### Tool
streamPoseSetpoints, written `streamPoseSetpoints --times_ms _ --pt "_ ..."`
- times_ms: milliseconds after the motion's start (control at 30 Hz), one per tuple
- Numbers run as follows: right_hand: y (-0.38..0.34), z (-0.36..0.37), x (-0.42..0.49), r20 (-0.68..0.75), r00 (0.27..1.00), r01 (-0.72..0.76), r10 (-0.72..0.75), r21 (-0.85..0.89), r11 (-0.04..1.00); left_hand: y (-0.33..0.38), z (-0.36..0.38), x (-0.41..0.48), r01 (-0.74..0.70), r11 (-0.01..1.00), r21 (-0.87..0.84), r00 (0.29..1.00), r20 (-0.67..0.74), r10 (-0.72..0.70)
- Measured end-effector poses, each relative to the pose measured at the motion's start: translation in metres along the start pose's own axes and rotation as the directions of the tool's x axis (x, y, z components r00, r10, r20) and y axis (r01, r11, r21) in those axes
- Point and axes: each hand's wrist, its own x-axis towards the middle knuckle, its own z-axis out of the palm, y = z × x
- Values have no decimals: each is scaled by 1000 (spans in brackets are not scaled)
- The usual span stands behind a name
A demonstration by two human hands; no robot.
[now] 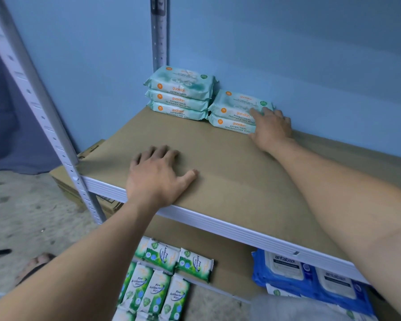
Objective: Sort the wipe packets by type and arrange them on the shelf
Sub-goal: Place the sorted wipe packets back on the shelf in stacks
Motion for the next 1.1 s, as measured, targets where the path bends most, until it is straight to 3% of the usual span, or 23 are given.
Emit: streamPoseSetpoints --times_ms 67,267,467,667,833,1000,1100 --pt "-3 -10 -12 74 997 -8 13 -64 998 1 -1 1 3 1000 0 1000 24 -3" --pt "-21 -47 -85 129 991 36 -34 -12 999 5 -13 -6 -6 999 34 984 180 -1" --pt "-31 -90 -147 24 979 202 -201 -37 979 21 -45 -50 -53 998 -21 989 138 55" --pt "-45 -115 -206 53 981 178 -186 130 975 11 -80 -95 -89 995 -36 993 76 91" --pt "-63 -109 -256 40 973 206 -226 284 937 -5 -88 -135 -62 997 -51 996 56 65" --pt "-88 -79 -305 -14 946 313 -324 302 900 -21 -81 -173 -23 999 -29 997 79 25" --pt "-102 -52 -326 38 938 311 -344 343 886 -36 -65 -190 34 999 -31 990 139 -30"
